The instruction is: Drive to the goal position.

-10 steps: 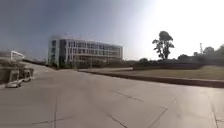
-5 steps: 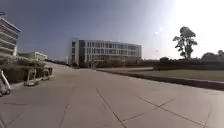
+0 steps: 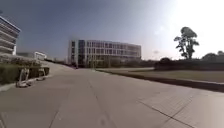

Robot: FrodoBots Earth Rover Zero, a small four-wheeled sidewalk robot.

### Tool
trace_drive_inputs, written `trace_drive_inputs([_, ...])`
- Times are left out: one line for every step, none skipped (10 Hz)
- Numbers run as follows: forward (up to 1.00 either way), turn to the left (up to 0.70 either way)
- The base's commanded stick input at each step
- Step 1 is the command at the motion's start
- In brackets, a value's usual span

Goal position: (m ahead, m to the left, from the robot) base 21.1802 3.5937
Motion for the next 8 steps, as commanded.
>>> trace_drive_inputs([0.7, 0.0])
trace_drive_inputs([0.7, 0.01])
trace_drive_inputs([0.7, 0.03])
trace_drive_inputs([0.7, 0.33])
trace_drive_inputs([0.7, 0.35])
trace_drive_inputs([0.7, 0.35])
trace_drive_inputs([0.7, 0.35])
trace_drive_inputs([0.7, 0.3])
